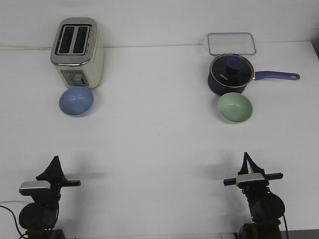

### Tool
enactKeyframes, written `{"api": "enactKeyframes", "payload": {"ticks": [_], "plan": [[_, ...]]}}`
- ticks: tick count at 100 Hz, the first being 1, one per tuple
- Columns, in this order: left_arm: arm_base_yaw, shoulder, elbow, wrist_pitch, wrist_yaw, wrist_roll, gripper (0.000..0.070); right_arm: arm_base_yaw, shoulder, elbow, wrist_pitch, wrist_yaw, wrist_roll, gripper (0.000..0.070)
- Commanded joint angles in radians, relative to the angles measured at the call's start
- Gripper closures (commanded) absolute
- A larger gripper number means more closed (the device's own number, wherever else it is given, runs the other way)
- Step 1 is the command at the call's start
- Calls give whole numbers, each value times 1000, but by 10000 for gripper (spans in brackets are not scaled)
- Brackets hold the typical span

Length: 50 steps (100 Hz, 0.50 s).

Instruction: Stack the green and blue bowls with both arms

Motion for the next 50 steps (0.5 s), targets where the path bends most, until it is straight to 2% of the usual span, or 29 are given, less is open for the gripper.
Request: {"api": "enactKeyframes", "payload": {"ticks": [1,42,50], "plan": [[1,-2,-19,11,2,5,685,1,0,-2,16,-1,-4,700],[1,-2,-19,11,2,5,685,1,0,-2,16,-1,-4,700],[1,-2,-19,11,2,5,685,1,0,-2,16,2,-45,700]]}}
